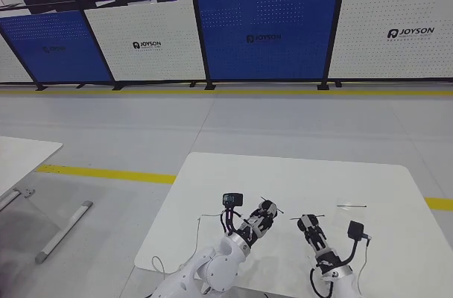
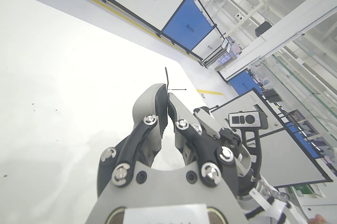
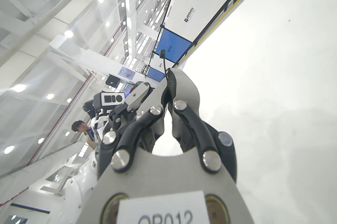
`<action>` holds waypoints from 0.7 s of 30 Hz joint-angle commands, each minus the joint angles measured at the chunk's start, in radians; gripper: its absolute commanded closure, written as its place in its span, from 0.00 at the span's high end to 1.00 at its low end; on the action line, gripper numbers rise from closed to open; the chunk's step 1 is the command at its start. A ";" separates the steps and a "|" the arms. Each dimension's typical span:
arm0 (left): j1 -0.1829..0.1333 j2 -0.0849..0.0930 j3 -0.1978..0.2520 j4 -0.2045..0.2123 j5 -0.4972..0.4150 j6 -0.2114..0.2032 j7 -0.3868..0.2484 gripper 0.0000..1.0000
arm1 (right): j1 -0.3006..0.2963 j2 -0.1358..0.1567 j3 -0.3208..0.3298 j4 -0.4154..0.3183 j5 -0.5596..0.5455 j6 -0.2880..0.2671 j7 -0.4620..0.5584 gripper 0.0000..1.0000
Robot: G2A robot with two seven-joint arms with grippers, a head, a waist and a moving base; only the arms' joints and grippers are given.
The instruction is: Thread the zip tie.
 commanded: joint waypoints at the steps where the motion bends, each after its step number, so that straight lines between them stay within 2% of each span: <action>1: 0.000 0.000 0.000 0.000 0.000 0.000 0.000 0.00 | 0.009 -0.003 -0.014 -0.001 -0.007 0.012 -0.004 0.00; 11: 0.000 0.000 0.000 0.000 0.000 0.000 0.000 0.00 | 0.013 -0.005 -0.017 0.001 -0.006 0.017 -0.009 0.00; 21: 0.000 0.000 0.000 0.000 0.000 0.000 0.000 0.00 | 0.045 -0.015 -0.012 0.031 0.075 0.035 0.006 0.00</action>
